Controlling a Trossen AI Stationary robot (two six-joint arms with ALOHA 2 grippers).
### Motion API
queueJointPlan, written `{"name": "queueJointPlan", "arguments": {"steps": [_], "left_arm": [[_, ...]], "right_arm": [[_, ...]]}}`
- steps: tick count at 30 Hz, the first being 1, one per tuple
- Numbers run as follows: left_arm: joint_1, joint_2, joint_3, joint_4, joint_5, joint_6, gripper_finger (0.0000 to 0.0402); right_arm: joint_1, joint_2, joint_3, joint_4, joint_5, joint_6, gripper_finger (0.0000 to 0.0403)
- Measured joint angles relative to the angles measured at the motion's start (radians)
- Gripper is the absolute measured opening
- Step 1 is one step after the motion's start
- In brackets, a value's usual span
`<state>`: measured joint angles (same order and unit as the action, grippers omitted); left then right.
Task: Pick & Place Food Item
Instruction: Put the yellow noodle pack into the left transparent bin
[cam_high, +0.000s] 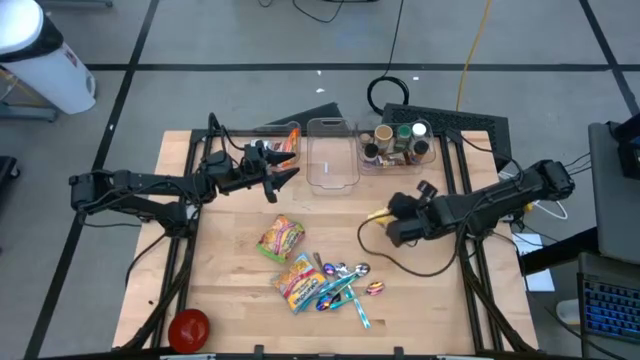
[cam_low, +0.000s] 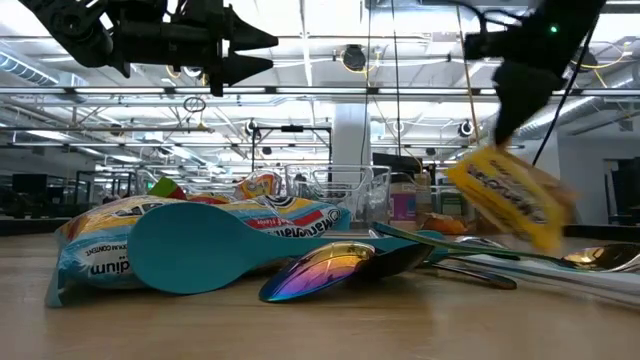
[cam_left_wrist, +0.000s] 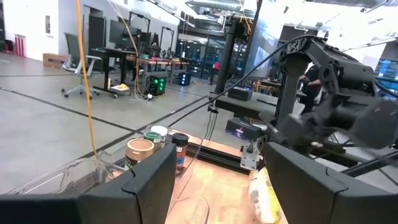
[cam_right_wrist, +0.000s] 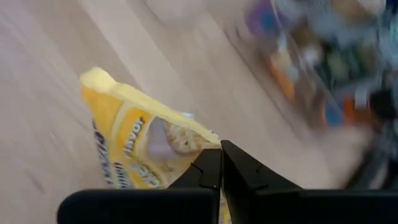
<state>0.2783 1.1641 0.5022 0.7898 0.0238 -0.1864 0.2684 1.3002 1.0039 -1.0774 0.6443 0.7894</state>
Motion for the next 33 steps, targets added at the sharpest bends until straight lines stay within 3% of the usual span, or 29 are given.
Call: {"name": "queueJointPlan", "arguments": {"steps": [14, 29, 33], "left_arm": [[-0.032, 0.000, 0.000, -0.002, 0.028, 0.003, 0.0253], [-0.156, 0.001, 0.001, 0.022, 0.019, 0.140, 0.0253], [-0.191, 0.001, 0.046, -0.075, 0.018, 0.166, 0.0253]], "right_arm": [[-0.001, -0.033, 0.001, 0.908, 0.039, -0.647, 0.0000], [-0.048, 0.040, -0.167, 1.608, 0.077, -0.993, 0.0000], [-0.038, 0.041, -0.198, 1.717, 0.145, -1.070, 0.0000]]}}
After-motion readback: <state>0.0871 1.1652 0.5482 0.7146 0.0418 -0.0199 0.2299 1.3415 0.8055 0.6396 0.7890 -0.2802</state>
